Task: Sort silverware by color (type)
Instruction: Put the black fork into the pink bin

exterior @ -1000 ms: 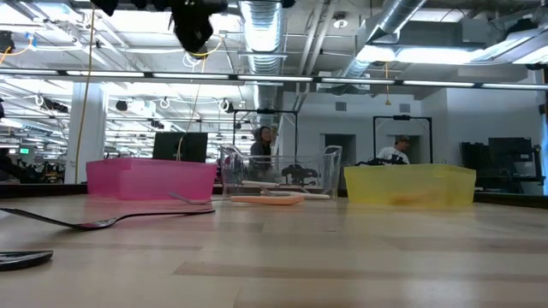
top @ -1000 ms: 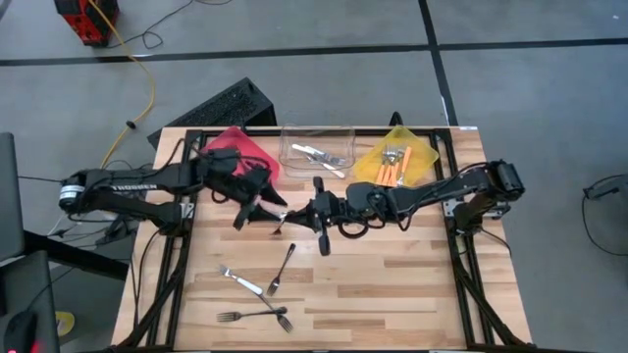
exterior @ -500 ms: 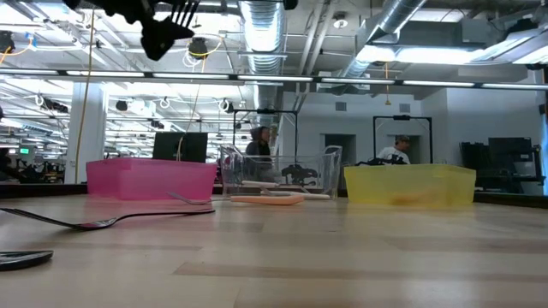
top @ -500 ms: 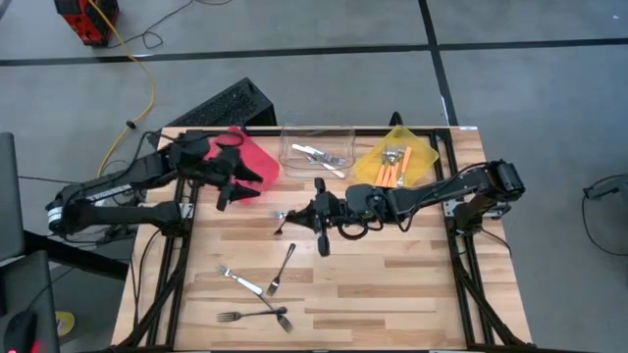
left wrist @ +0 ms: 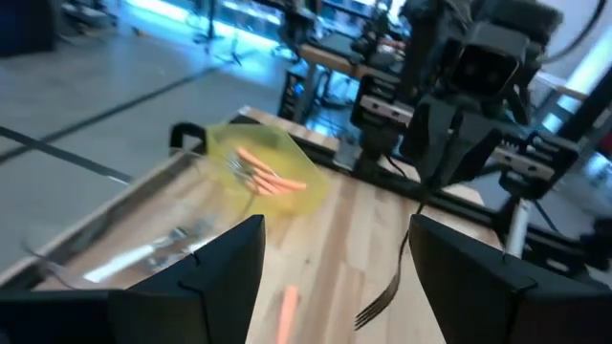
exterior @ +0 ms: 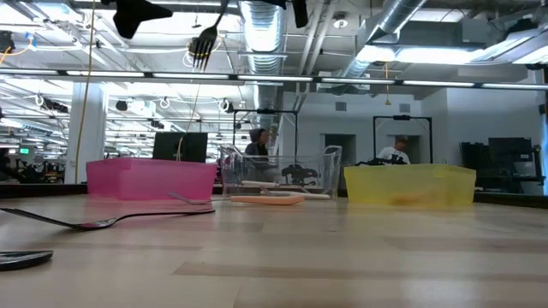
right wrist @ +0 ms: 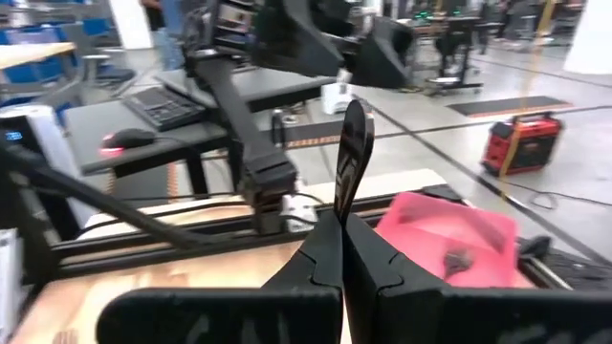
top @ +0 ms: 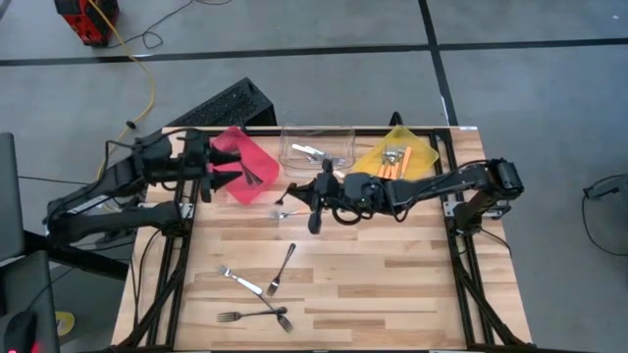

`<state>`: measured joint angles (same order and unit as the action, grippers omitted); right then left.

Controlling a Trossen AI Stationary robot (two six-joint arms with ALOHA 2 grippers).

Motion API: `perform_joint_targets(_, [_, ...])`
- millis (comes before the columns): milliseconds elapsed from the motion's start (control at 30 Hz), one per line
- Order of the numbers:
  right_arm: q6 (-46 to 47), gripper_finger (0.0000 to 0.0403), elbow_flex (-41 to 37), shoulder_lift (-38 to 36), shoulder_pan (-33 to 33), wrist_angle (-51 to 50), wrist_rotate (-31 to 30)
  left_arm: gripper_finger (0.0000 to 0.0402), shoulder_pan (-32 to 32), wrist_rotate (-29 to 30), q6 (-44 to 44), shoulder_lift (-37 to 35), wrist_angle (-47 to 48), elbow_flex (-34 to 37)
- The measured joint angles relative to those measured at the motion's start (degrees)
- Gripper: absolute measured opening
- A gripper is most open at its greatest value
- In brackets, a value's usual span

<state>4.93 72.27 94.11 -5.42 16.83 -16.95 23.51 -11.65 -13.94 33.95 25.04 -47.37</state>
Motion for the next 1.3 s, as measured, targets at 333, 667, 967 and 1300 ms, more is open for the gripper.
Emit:
perform_joint_targets(333, [-2.07,0.0016,0.19,1.89,0.34,4.82,-8.23,0.0244,-0.02,9.35,-0.41,-4.08,-1.03,0.00])
perform_joint_targets(667, [-5.39,0.0016,8.85,11.77,0.72,3.52,-8.38,0.0244,-0.04,15.05,-3.02,-4.90,-3.02,0.00])
perform_joint_targets(967, [-12.68,0.0016,23.25,24.77,2.80,1.22,-5.98,0.0244,-0.04,16.77,-3.91,-4.87,-3.59,-0.16])
perform_joint_targets(1300, [-32.08,0.0016,39.35,39.30,6.20,-4.98,-5.56,0.0244,-0.04,24.74,-3.84,-4.88,-3.49,-2.30])
